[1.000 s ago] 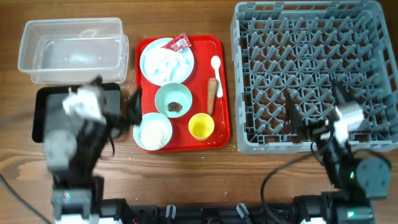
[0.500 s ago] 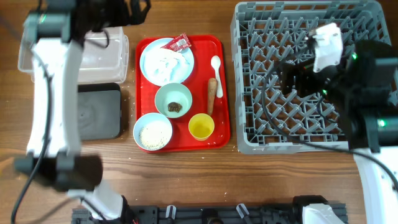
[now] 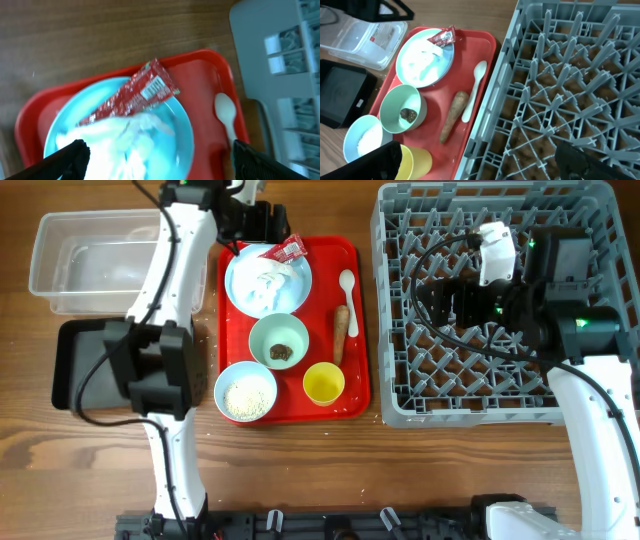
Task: Sort waste into correct bins and load items into the dishwasher rack
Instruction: 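Move the left gripper to the red wrapper on the white plate, then grasp the red wrapper and tissue, drop them into the clear bin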
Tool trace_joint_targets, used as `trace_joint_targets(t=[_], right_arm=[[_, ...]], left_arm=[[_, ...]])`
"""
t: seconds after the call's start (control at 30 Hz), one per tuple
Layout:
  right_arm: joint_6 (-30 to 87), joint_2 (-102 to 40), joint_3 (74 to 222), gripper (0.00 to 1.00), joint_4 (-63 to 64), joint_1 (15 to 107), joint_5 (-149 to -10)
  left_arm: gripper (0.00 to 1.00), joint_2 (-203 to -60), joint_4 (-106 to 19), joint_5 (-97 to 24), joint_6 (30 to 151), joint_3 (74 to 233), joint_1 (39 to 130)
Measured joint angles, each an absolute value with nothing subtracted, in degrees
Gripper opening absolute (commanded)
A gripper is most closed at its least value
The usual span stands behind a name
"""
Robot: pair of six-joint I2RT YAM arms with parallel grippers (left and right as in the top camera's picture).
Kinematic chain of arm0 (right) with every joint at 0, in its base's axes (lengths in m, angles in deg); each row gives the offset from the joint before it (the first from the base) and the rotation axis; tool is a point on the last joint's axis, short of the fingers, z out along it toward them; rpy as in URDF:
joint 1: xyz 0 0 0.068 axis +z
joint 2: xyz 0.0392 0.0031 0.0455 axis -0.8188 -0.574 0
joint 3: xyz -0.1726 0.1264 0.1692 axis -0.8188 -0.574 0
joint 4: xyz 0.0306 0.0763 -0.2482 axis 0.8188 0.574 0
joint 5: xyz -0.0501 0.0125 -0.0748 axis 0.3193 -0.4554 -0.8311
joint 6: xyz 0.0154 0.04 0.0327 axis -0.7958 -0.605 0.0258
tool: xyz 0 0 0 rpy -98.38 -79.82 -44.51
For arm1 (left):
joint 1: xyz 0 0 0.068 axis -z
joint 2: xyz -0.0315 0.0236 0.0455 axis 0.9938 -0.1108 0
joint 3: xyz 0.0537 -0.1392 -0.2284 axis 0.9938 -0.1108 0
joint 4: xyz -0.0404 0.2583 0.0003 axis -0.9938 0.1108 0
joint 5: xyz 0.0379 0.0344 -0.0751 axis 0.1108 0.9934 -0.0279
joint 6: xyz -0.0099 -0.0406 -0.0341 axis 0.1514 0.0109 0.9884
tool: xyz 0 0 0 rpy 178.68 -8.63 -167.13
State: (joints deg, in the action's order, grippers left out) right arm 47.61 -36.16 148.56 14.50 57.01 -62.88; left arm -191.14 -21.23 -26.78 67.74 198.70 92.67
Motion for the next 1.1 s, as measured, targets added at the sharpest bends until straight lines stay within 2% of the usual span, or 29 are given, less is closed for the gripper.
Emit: trace_joint_targets(t=[0.1,0.13,0.23,0.37,0.5,0.53,0.57,0.63,0.67,0.7,0.73,0.93,1.1], right_arm=[[47.4,-36.2,148.6,1.00,14.7,57.0,-62.9],[47.3,-36.2,148.6,1.00,14.9,57.0,-62.9],[47.0,-36.2,148.6,1.00,15.0,57.0,-62.9],[46.9,-36.2,148.6,1.00,15.0,57.0,-62.9],[46.9,-36.2,148.6,1.00,15.0,57.0,-62.9],[46.8,-36.2,148.6,1.00,15.0,57.0,-62.9],[46.9,-36.2,148.6,1.00,15.0,57.0,-62.9],[46.8,-36.2,148.6,1.00,15.0,57.0,-62.9],[46.9,-36.2,148.6,0.99,15.0,57.0,-62.9],[46.9,-36.2,148.6,1.00,15.0,57.0,-62.9],[46.9,-36.2,148.6,1.00,15.0,57.0,-62.9],[46.8,-36.2,148.6,1.00,15.0,57.0,-62.9],[46.8,-36.2,148.6,1.00,15.0,57.0,-62.9]], left_arm=[[0.93,-195.2,-23.5,-24.0,64.7,198.9,93.4],[0.97,-196.6,-23.7,-23.0,63.9,198.9,93.5],[1.00,-200.6,-23.9,-20.3,60.7,198.9,93.5],[0.97,-203.2,-24.0,-18.0,57.9,198.9,93.4],[0.85,-203.5,-23.9,-17.2,57.1,198.9,93.4],[0.79,-203.5,-23.8,-17.1,56.7,198.6,93.5],[0.70,-203.5,-23.8,-17.0,56.6,198.3,93.5],[0.47,-203.5,-24.2,-16.5,56.5,197.6,93.5],[0.33,-203.5,-24.4,-16.0,56.2,197.4,93.5],[0.10,-203.5,-24.6,-15.5,55.9,197.1,93.5],[0.04,-203.5,-24.8,-15.4,55.8,196.9,93.5],[0.04,-203.2,-24.4,-16.1,57.2,196.5,93.9],[0.04,-200.8,-22.7,-16.1,64.7,194.2,93.9]])
